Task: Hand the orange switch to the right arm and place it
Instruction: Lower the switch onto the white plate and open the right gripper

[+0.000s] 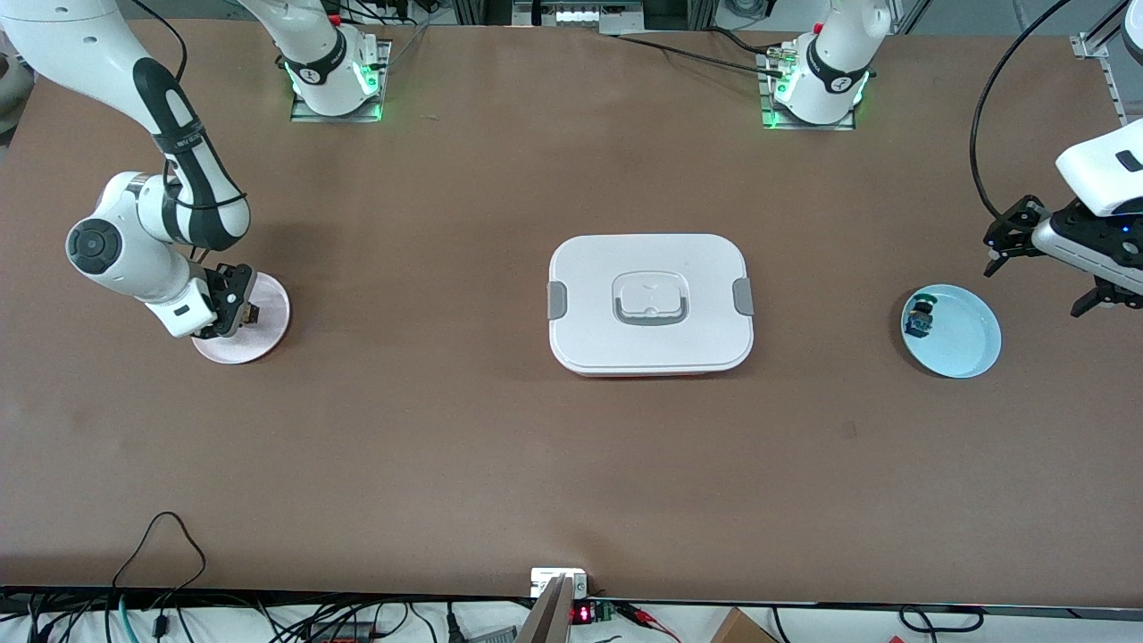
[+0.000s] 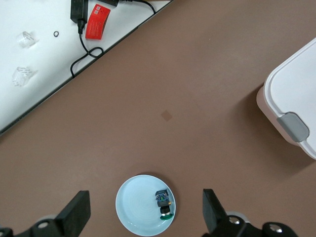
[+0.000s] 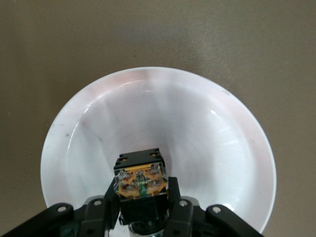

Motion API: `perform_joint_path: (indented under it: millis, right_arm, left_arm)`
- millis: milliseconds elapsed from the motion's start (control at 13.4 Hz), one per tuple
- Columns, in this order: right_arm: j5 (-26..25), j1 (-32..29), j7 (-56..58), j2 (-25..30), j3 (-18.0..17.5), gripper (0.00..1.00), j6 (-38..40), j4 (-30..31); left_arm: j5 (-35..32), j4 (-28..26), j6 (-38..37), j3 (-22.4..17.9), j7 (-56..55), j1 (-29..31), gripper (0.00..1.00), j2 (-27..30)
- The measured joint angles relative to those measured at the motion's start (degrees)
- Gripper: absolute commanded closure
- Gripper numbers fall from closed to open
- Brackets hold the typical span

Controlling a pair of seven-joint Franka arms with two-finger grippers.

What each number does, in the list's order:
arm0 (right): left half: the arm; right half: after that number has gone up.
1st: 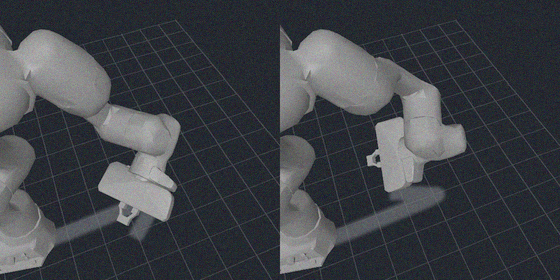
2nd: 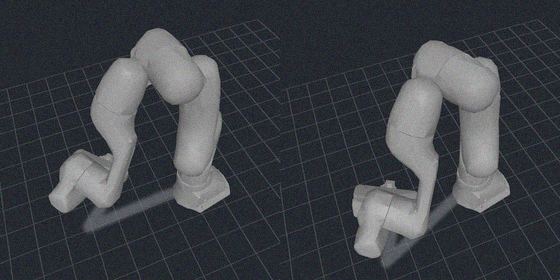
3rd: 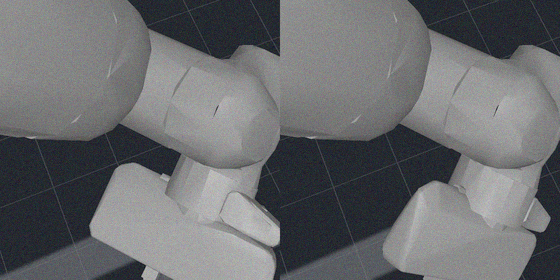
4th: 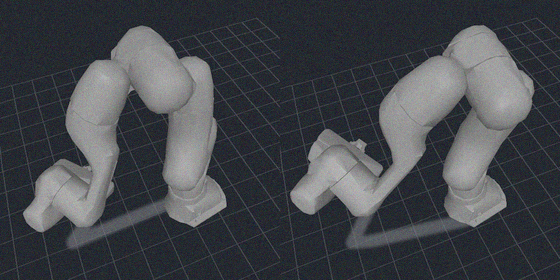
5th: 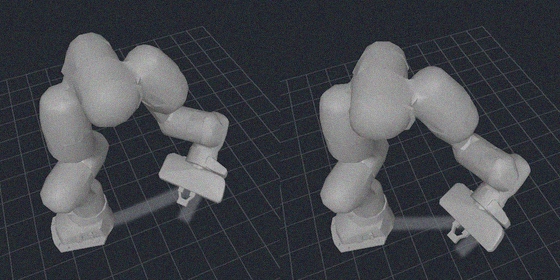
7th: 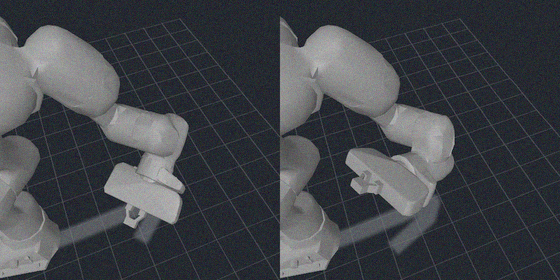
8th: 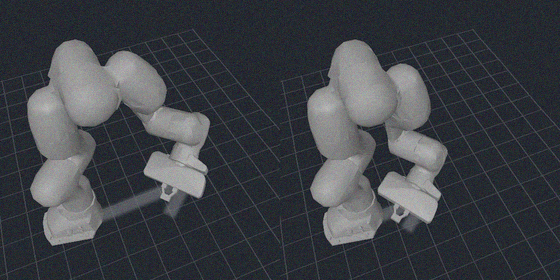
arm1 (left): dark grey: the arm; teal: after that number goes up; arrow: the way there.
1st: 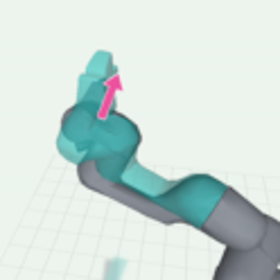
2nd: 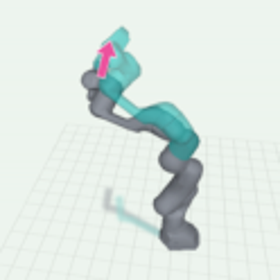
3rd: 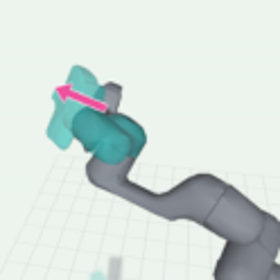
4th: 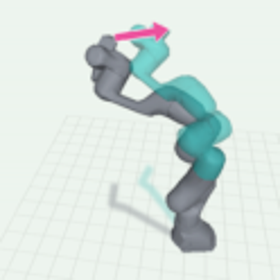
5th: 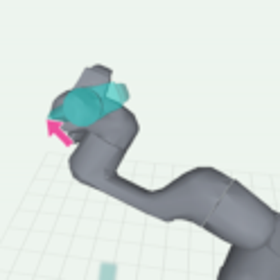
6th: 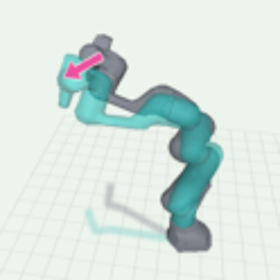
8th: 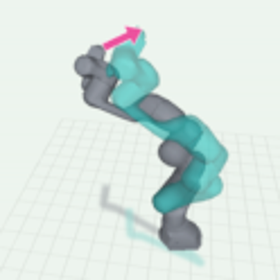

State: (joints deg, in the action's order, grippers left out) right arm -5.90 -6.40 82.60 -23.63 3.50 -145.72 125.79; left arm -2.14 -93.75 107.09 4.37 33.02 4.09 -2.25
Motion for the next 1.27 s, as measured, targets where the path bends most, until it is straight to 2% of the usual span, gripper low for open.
perform_joint_path:
  millis: [75, 150, 524, 748, 1122, 1272]
  right_arm:
    - [0.00, 0.00, 0.00, -0.08, 0.00, 0.47, 0.00, 0.13]
    - [0.00, 0.00, -0.01, -0.11, 0.00, 0.00, 0.00, 0.21]
    - [0.02, -0.13, -0.09, 0.06, 0.00, 0.00, 0.00, 0.16]
    - [0.49, -0.11, -0.10, 2.16, -0.02, 0.00, 1.32, -1.33]
    - [8.28, 0.93, -0.49, 7.00, -0.52, 0.00, 15.70, -11.41]
    - [9.15, 1.05, -4.70, 8.06, -0.52, 0.00, 19.42, -15.02]
  left_arm:
    - [0.01, 0.01, -0.61, 0.00, -0.72, 0.00, 0.00, 0.10]
    - [0.11, 0.04, -1.57, 0.00, -1.96, 0.00, 0.00, 0.25]
    - [1.16, 2.07, -8.20, 0.31, -20.34, -0.36, 0.00, 0.71]
    - [1.19, 3.25, -11.86, 0.87, -30.01, -0.50, 0.00, 0.94]
    - [1.38, 3.34, -14.13, 1.06, -38.00, -0.44, 0.00, 0.94]
    - [2.30, 3.34, -14.25, 0.80, -38.12, -0.16, 0.00, 0.94]
